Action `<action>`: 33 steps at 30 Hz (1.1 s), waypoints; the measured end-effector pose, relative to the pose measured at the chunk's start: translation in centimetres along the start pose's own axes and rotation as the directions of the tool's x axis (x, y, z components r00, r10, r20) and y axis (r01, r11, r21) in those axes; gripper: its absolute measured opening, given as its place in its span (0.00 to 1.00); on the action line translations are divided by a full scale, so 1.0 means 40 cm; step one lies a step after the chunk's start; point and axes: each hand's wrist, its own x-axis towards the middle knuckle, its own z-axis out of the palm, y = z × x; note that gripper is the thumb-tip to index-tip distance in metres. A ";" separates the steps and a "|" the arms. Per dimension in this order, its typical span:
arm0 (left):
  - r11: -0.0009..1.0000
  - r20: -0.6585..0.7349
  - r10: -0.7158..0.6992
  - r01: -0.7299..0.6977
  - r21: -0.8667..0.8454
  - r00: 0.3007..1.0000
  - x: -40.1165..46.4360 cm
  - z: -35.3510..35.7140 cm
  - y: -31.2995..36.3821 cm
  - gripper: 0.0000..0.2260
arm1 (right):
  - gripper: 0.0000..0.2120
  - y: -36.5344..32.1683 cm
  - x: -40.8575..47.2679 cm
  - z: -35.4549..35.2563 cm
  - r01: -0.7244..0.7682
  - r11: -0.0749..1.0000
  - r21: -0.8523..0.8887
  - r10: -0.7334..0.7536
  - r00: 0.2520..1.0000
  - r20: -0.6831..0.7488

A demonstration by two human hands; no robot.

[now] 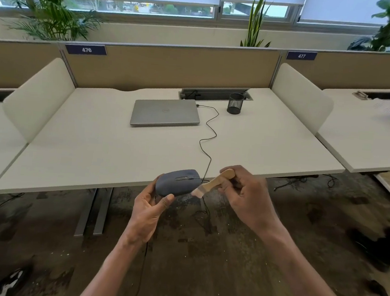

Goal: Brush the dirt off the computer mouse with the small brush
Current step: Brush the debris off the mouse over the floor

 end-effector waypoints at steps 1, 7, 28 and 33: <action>1.000 -0.008 -0.001 0.001 -0.008 1.000 0.000 -0.003 0.003 0.27 | 0.07 0.006 0.002 -0.007 -0.014 1.000 -0.022 0.013 0.999 -0.031; 1.000 -0.010 -0.003 0.003 -0.015 1.000 0.000 0.003 0.006 0.26 | 0.07 -0.011 0.034 -0.027 -0.008 1.000 -0.024 0.004 0.990 -0.138; 0.994 0.012 -0.046 0.044 0.099 0.999 -0.012 0.040 0.026 0.43 | 0.06 0.025 0.107 -0.036 0.016 0.993 -0.120 -0.028 0.994 -0.102; 0.996 0.015 -0.027 0.025 0.087 1.000 -0.003 0.031 0.028 0.34 | 0.08 0.027 0.083 -0.040 -0.033 0.999 0.014 0.034 0.998 -0.044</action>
